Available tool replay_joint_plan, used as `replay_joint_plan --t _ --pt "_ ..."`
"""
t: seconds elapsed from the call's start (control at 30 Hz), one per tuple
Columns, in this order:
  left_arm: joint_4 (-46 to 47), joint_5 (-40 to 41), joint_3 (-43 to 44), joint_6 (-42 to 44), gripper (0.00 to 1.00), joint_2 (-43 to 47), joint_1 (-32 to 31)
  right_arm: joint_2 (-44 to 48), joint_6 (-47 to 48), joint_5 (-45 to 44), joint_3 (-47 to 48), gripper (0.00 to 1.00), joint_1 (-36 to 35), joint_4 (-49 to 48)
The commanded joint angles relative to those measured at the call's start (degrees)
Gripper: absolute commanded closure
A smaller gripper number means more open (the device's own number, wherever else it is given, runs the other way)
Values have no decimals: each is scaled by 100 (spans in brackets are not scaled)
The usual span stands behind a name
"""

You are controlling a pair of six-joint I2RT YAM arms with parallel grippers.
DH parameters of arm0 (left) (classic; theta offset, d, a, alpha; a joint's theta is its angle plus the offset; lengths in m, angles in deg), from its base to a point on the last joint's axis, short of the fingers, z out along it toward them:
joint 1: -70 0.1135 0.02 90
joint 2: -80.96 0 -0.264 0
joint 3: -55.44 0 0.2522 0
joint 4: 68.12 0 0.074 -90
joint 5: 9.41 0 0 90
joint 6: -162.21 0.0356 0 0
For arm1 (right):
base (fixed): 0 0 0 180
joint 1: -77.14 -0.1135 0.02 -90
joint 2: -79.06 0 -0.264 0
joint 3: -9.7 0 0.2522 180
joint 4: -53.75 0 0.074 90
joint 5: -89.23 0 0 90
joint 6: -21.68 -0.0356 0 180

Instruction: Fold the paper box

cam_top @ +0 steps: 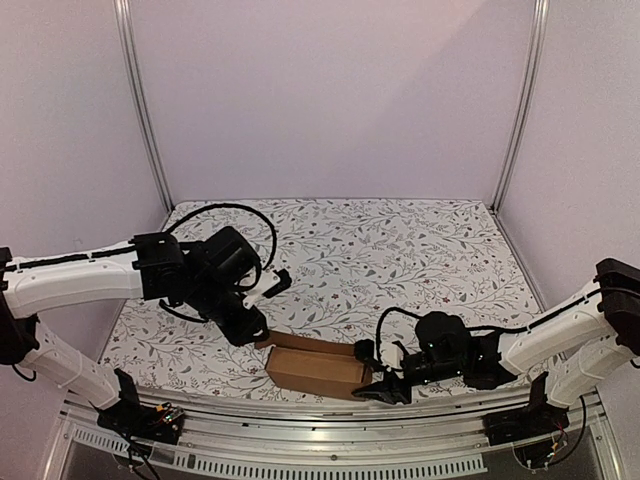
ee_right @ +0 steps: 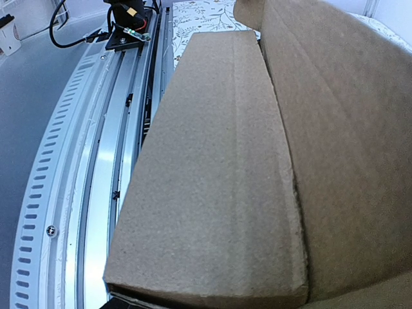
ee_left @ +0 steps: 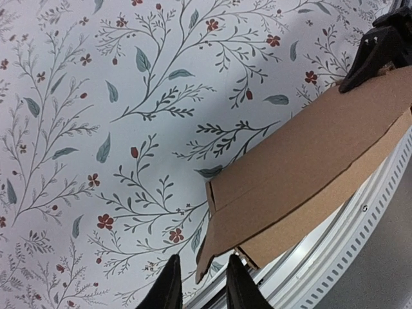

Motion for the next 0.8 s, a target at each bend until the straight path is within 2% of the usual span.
replay_joint_plan --t 0.0,0.3,0.37,0.6,0.77 --pt "6 -278 -36 38 78 -125 87 -16 9 81 51 58 -31 436" --pt "66 -378 -116 15 92 -221 87 -17 -6 67 57 59 -24 427" --pt "74 -322 -134 -4 99 -262 87 -17 -13 53 54 59 -26 421" --pt "109 -222 -127 -324 100 -351 96 3 -102 -209 13 60 -30 297" --pt "258 -195 -139 -951 100 -223 94 -42 -281 -460 -127 60 -26 -137"
